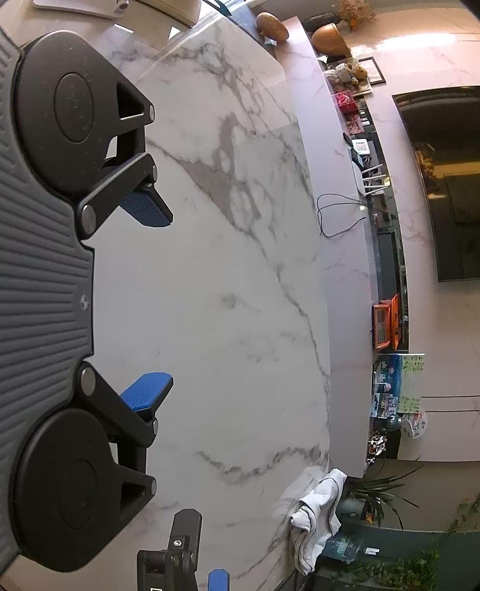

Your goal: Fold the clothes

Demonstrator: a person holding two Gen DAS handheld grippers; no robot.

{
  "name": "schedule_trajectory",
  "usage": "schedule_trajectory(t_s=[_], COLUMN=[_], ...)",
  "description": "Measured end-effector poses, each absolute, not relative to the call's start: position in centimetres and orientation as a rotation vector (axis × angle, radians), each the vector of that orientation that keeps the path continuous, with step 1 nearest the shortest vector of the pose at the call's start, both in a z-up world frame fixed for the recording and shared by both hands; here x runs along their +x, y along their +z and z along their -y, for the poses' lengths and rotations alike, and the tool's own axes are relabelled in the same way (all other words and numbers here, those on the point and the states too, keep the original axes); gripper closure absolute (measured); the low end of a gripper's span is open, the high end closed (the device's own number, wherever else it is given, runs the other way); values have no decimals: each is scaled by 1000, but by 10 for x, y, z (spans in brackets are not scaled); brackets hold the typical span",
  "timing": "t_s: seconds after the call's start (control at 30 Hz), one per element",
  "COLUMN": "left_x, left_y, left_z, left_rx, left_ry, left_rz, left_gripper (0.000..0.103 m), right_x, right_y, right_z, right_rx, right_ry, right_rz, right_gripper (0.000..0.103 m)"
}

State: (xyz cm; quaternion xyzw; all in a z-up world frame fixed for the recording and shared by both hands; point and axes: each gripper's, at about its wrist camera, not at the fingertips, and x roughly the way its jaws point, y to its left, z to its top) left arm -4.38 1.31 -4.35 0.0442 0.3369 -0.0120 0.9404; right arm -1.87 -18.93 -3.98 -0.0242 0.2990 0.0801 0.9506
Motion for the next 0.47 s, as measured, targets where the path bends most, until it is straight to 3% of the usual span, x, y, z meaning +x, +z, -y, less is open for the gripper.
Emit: schedule_trajectory(t_s=[0.47], left_x=[-43], left_y=[-45], left_z=[-15], left_rx=[76], left_ry=[-22], left_rz=[-703], left_gripper=[17], right_x=[-21], right_y=[-40], right_z=[190], right_rx=[-50], right_ry=[159], right_rz=[-614], right_gripper=[3])
